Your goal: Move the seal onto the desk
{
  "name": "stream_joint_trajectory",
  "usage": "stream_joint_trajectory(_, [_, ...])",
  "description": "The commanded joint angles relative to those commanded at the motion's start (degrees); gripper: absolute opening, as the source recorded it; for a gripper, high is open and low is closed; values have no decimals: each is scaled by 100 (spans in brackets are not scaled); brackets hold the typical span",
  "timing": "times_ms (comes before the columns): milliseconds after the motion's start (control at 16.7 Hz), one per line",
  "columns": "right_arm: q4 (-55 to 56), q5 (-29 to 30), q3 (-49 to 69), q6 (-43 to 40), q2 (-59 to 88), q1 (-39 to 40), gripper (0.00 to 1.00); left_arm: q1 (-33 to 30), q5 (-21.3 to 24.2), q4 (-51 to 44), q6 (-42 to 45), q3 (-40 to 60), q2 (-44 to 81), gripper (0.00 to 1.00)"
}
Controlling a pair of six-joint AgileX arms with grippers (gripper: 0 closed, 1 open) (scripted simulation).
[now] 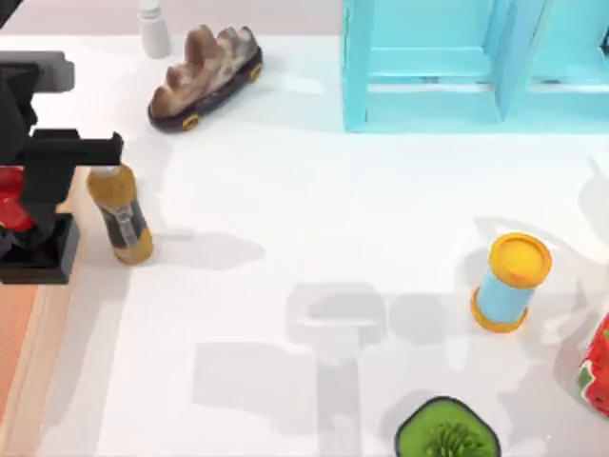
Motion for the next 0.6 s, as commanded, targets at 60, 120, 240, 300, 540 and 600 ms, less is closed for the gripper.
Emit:
stream_joint_trajectory(60, [0,0,0,0,0,0,100,-153,2,71,-145,132,195,0])
stream_joint_trajectory(120, [0,0,0,0,0,0,100,-340,5,162,-322,290,450,0])
stream_joint_trajectory(240, [0,0,0,0,0,0,100,-782,12,390,-745,655,1094,0])
stream_joint_trajectory(300, [0,0,0,0,0,0,100,-1021,16,520,-978,849,1449,0])
stream_joint_trajectory(540, [0,0,0,0,0,0,100,-1925,33,1054,-1881,1555,2728,0])
stream_joint_trajectory(600, [0,0,0,0,0,0,100,-2098,35,1166,-2055,1685,2943,0])
